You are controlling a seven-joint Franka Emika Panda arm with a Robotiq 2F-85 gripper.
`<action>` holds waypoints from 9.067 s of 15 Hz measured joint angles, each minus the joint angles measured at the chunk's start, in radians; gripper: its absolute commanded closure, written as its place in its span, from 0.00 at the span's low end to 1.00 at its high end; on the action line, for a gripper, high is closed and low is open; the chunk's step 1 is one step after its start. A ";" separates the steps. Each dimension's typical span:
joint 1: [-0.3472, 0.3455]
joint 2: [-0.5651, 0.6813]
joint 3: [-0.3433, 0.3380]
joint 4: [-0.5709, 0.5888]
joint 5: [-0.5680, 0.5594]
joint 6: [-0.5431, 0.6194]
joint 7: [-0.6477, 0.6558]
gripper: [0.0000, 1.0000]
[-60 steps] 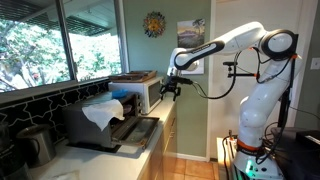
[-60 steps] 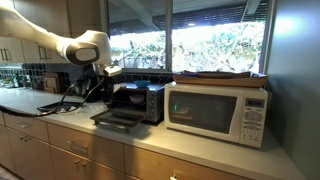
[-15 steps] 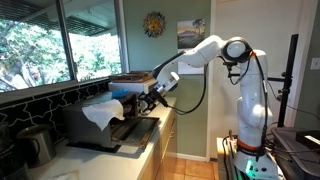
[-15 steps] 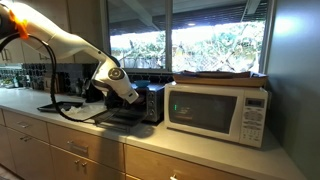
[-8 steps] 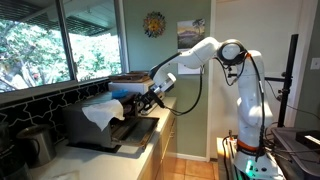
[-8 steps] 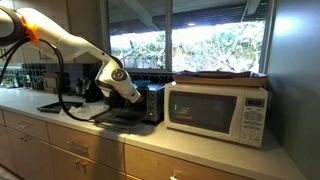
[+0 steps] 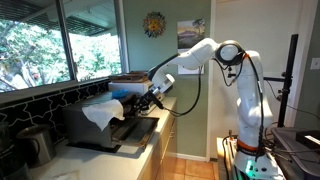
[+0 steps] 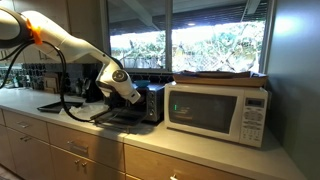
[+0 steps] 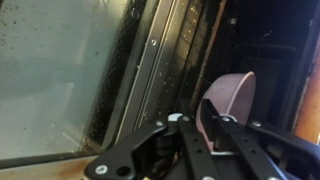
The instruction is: Remove the purple bowl from the toaster oven and place the bowl on top of the oven
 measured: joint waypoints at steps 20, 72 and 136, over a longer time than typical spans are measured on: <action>-0.074 -0.290 0.040 -0.234 -0.262 -0.124 0.155 0.59; -0.096 -0.221 0.059 -0.198 -0.217 0.013 0.206 0.00; -0.110 -0.082 0.080 -0.043 -0.395 -0.218 0.525 0.99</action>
